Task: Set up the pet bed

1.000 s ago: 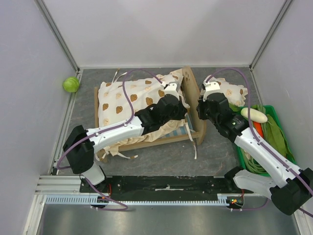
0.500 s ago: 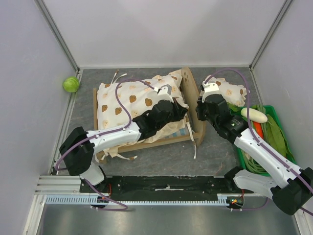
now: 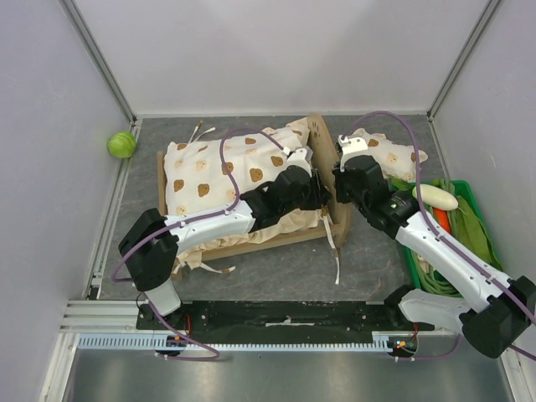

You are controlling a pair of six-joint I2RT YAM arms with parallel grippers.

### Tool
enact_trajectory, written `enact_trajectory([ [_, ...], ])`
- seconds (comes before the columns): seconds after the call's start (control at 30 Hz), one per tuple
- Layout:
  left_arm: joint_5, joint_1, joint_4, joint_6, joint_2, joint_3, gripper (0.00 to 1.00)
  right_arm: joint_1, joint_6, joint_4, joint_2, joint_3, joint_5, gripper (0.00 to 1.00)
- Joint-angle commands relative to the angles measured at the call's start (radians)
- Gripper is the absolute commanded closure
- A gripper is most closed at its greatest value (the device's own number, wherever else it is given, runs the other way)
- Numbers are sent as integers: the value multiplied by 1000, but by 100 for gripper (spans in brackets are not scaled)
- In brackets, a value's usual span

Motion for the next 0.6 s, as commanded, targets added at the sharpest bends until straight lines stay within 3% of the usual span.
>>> enact_trajectory([
  [0.0, -85, 8, -83, 152, -30, 113, 61, 21, -89, 119, -5, 145, -88, 100],
  [0.13, -82, 11, -209, 252, 52, 273, 57, 20, -156, 117, 30, 163, -174, 100],
  [0.17, -97, 12, -232, 256, 65, 293, 54, 23, -152, 116, 35, 159, -178, 100],
  [0.2, -98, 15, -249, 262, 77, 310, 44, 23, -149, 120, 38, 154, -169, 100],
  [0.27, -94, 34, -313, 250, 112, 354, 41, 23, -145, 137, 49, 142, -120, 100],
  [0.57, 78, 45, -242, 235, 79, 275, 21, 17, -164, 235, 127, 108, -11, 100],
])
